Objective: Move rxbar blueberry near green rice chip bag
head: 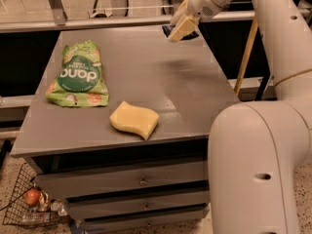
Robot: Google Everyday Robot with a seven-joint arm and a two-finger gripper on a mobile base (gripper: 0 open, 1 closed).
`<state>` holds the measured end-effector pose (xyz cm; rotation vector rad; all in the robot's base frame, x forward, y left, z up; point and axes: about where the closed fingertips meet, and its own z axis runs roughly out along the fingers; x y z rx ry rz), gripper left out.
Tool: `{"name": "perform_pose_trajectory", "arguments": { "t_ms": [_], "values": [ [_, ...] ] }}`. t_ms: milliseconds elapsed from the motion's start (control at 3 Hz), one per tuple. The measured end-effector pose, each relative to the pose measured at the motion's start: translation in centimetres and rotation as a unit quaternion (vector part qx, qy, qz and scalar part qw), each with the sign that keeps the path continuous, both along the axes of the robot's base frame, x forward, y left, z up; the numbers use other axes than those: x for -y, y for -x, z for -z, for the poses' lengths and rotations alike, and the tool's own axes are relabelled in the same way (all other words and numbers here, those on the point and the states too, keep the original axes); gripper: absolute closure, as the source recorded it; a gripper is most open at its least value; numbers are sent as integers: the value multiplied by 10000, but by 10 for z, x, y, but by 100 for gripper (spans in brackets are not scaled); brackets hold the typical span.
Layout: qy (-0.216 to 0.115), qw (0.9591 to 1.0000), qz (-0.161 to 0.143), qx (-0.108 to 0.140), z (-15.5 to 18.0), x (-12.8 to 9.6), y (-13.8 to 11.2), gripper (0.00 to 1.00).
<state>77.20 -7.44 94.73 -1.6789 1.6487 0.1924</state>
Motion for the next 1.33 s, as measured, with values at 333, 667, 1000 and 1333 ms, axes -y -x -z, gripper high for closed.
{"name": "perform_pose_trajectory", "arguments": {
  "t_ms": [333, 667, 1000, 1333],
  "values": [
    [-3, 10000, -10, 31, -2, 0, -1, 100],
    [71, 9983, -564, 106, -4, -37, 8, 100],
    [325, 9890, -1395, 379, -16, -89, 30, 100],
    [490, 9757, -2095, 410, -14, -131, 62, 100]
  ]
}}
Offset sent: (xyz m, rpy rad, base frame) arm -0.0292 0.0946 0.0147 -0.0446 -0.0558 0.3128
